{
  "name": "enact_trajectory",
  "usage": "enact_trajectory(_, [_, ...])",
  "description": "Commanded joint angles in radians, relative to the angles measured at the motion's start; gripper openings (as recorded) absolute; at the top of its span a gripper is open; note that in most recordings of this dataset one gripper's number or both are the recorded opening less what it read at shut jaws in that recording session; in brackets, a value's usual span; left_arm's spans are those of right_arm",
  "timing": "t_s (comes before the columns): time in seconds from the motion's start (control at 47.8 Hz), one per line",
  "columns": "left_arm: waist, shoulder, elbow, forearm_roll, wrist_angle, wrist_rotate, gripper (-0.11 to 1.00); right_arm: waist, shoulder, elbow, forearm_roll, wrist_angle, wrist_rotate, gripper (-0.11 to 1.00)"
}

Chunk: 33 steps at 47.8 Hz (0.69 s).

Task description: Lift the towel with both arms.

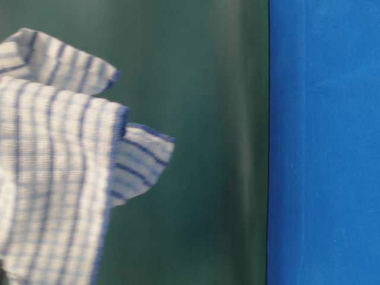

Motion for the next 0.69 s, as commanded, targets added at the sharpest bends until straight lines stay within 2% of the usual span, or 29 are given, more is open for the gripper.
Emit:
enact_trajectory(0.0, [-0.002,-0.006,-0.052,0.002,0.002,0.006,0.01,0.002,-0.014,-0.054,-0.003,0.009,-0.006,0.04])
enact_trajectory(0.481, [-0.017,0.003,-0.066,0.002,0.002,0.044,0.01,0.006,-0.012,-0.064,-0.003,0.008,-0.006,0.06])
enact_trajectory(0.502, [-0.020,0.003,-0.066,0.000,0.002,0.048,0.01,0.006,-0.012,-0.064,-0.003,0.008,-0.003,0.08])
enact_trajectory(0.586, [-0.029,0.005,-0.064,0.000,-0.002,0.060,0.03,0.006,-0.012,-0.064,-0.005,0.008,-0.005,0.35])
enact_trajectory(0.669, [-0.035,0.003,-0.063,0.002,-0.008,0.064,0.19,0.006,-0.012,-0.063,-0.008,0.008,-0.008,0.58])
